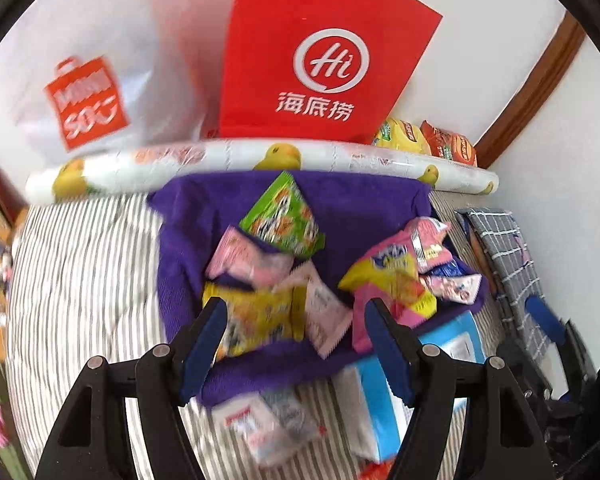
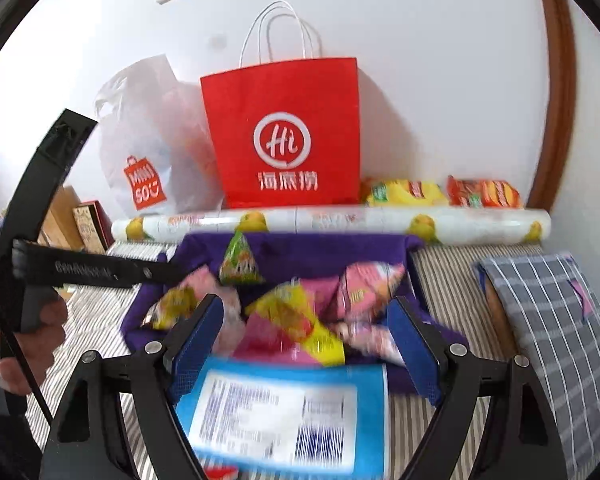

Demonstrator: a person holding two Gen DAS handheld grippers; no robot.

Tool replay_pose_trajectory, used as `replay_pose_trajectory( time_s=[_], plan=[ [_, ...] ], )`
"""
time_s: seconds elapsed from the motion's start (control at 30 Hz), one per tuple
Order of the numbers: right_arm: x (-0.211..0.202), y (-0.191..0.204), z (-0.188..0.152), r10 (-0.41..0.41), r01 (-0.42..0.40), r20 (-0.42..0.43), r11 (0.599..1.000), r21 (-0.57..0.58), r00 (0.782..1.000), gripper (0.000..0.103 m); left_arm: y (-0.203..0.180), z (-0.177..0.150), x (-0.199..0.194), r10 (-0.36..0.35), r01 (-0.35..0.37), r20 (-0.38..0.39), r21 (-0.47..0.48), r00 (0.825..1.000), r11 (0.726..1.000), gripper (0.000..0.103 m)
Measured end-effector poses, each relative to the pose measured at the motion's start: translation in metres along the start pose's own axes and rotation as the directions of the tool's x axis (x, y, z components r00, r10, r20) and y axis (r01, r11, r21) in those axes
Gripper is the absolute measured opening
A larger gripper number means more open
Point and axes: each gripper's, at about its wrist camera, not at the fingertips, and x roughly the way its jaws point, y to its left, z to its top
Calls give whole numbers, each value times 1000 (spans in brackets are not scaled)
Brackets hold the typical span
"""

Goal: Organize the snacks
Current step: 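Move both open tools back to the remaining packets beside the tissue box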

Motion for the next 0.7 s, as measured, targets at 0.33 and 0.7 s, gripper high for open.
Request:
replay_pose_trajectory(
  time_s=[0.33,0.7],
  plan=[
    [-44,8,-65,93,-90,-103,995,39,990,71,4,-61,-34,3,-2,27,-11,1000,1000,69],
    [-13,42,-122,169,-170,-280,985,23,945,68,22,-112,-33,22,-22,-11,-42,1000,999,69]
  ],
)
